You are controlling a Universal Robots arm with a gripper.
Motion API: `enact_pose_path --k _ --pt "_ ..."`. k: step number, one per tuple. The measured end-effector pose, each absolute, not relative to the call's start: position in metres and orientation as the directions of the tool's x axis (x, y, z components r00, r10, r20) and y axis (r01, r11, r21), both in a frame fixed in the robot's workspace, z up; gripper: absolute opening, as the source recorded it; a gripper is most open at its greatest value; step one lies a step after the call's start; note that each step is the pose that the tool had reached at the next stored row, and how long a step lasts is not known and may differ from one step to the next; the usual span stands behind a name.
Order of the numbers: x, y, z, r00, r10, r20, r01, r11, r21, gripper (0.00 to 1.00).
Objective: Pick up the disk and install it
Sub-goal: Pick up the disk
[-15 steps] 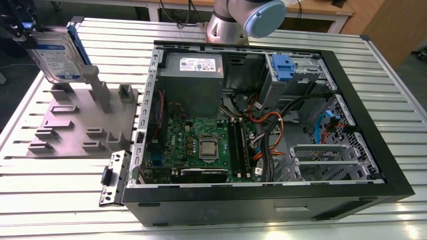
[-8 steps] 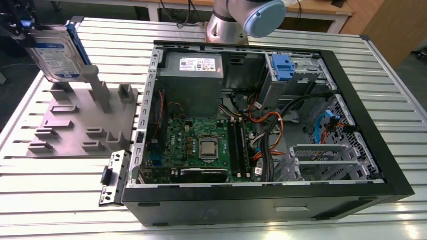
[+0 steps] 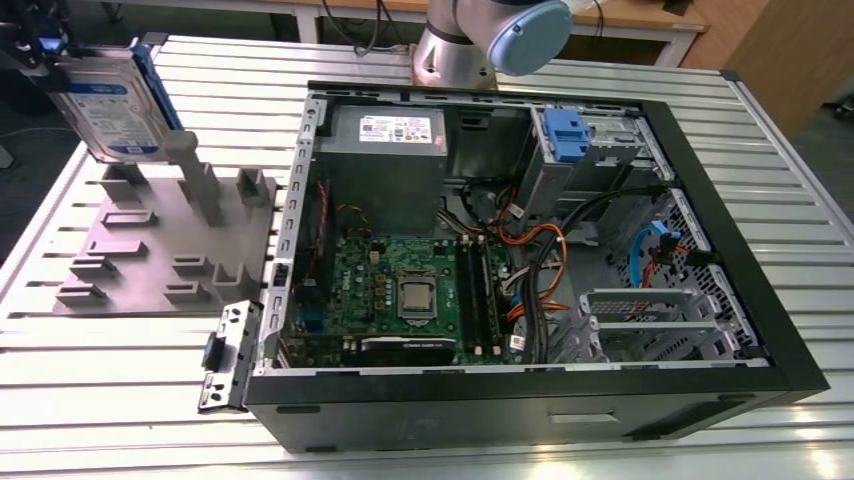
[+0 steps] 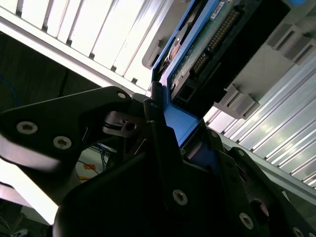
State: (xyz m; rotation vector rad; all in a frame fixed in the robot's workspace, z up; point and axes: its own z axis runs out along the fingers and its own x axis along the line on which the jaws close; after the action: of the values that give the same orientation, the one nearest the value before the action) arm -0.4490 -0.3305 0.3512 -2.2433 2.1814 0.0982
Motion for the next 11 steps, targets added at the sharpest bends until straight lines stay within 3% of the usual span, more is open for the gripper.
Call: enact_pose_path --k 11 --pt "-0.4491 -0.3305 0.3539 0.027 -0.998 -0.053 -0.999 -0.029 0.036 0.37"
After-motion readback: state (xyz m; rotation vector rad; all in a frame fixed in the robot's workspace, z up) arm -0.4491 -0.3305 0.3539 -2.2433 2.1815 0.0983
